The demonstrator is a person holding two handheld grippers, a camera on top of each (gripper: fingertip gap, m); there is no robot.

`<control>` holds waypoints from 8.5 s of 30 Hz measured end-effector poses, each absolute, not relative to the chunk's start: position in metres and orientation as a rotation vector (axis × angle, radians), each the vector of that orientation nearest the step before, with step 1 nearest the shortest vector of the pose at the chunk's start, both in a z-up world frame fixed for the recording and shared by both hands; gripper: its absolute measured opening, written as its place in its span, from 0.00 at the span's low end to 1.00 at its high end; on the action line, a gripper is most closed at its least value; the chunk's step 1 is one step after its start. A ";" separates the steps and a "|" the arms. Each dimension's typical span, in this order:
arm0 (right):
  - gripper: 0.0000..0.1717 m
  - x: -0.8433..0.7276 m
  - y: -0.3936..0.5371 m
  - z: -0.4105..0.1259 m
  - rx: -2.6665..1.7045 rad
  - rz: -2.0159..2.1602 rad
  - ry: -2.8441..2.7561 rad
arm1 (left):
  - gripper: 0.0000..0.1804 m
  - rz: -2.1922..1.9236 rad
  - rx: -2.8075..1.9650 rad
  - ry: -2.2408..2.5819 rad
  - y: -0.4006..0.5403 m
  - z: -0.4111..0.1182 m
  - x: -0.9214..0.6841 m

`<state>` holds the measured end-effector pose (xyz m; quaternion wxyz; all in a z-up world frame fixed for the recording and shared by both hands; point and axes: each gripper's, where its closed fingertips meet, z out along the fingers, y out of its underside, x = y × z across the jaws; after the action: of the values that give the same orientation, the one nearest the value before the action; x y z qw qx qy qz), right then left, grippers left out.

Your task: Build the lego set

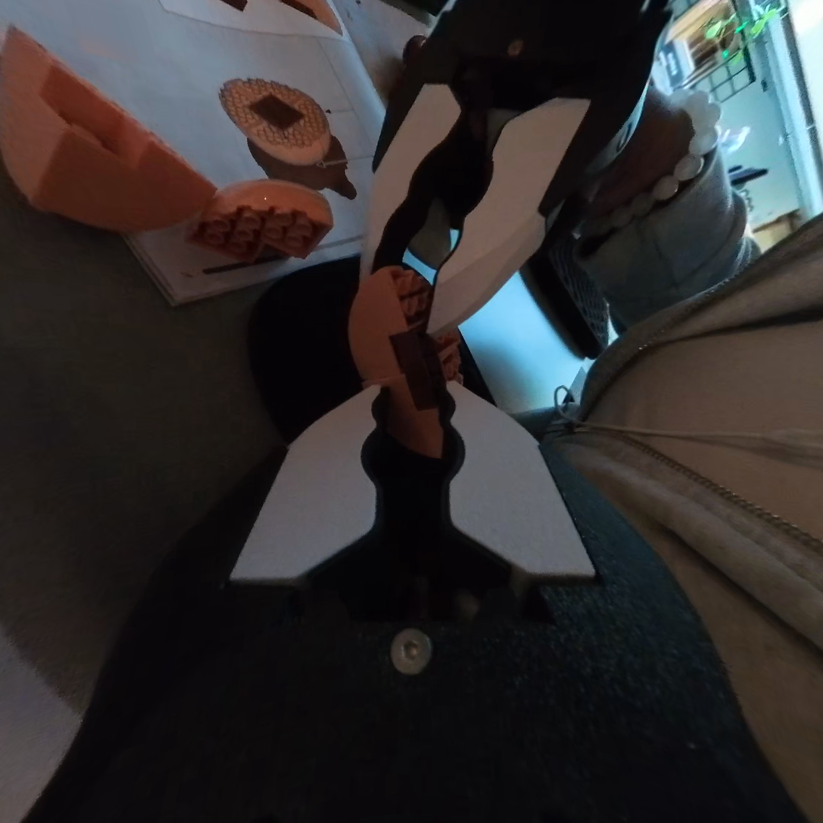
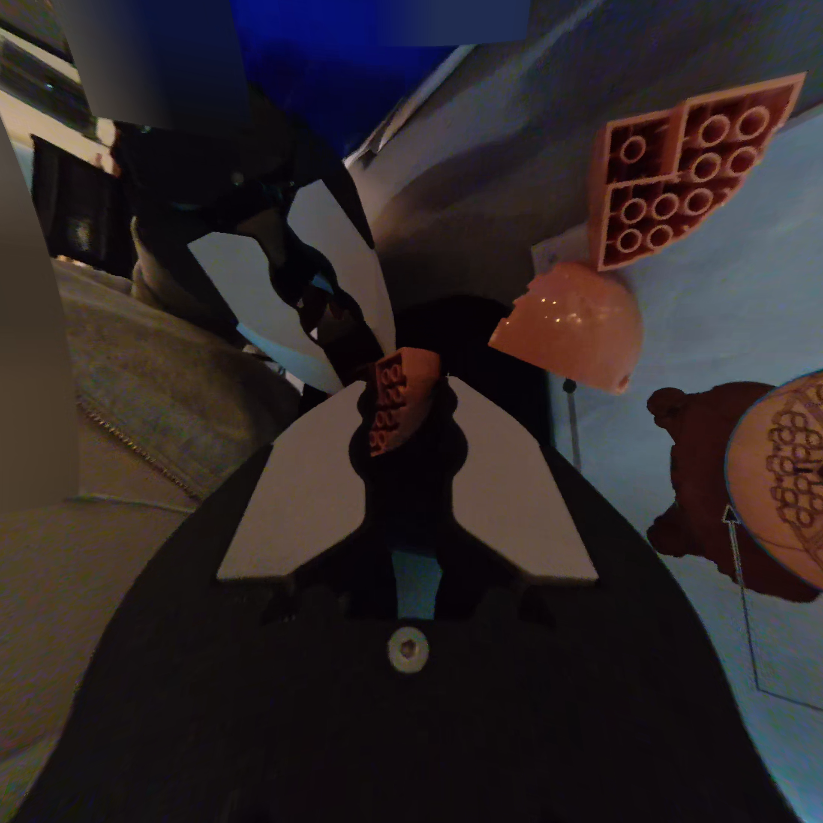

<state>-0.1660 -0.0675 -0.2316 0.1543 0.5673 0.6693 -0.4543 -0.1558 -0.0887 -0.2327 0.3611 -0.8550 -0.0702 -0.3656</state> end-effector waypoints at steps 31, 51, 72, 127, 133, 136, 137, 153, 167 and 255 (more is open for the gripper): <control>0.16 -0.160 -0.073 -0.239 1.774 -1.277 1.663 | 0.13 -0.847 -2.066 -0.261 -0.087 -0.238 -0.156; 0.17 -0.168 -0.072 -0.242 1.815 -1.024 1.818 | 0.11 -0.962 -2.012 -0.339 -0.085 -0.236 -0.162; 0.22 -0.170 -0.073 -0.239 1.762 -1.242 1.895 | 0.11 -0.906 -2.075 -0.336 -0.085 -0.236 -0.160; 0.12 -0.178 -0.069 -0.233 1.459 -0.716 2.666 | 0.13 -0.933 -2.064 -0.297 -0.087 -0.240 -0.158; 0.15 -0.182 -0.066 -0.210 1.564 -1.256 2.275 | 0.12 -0.898 -2.077 -0.301 -0.086 -0.238 -0.157; 0.19 -0.173 -0.063 -0.225 1.550 -1.058 2.438 | 0.12 -0.858 -2.101 -0.296 -0.085 -0.237 -0.156; 0.20 -0.172 -0.063 -0.231 1.542 -0.985 2.497 | 0.12 -0.852 -2.102 -0.296 -0.085 -0.237 -0.156; 0.22 -0.168 -0.072 -0.238 1.407 -0.745 2.649 | 0.13 -0.883 -2.139 -0.172 -0.085 -0.241 -0.157; 0.22 -0.169 -0.072 -0.238 1.455 -0.762 2.640 | 0.14 -0.887 -2.129 -0.147 -0.089 -0.239 -0.160; 0.26 -0.101 -0.036 -0.136 1.248 -2.040 2.908 | 0.16 -0.314 -1.446 0.451 -0.050 -0.130 -0.106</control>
<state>-0.1006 -0.0364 -0.1363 -0.3067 0.3156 0.7351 -0.5157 -0.1057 -0.0496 -0.1299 0.7154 -0.6531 0.2039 -0.1419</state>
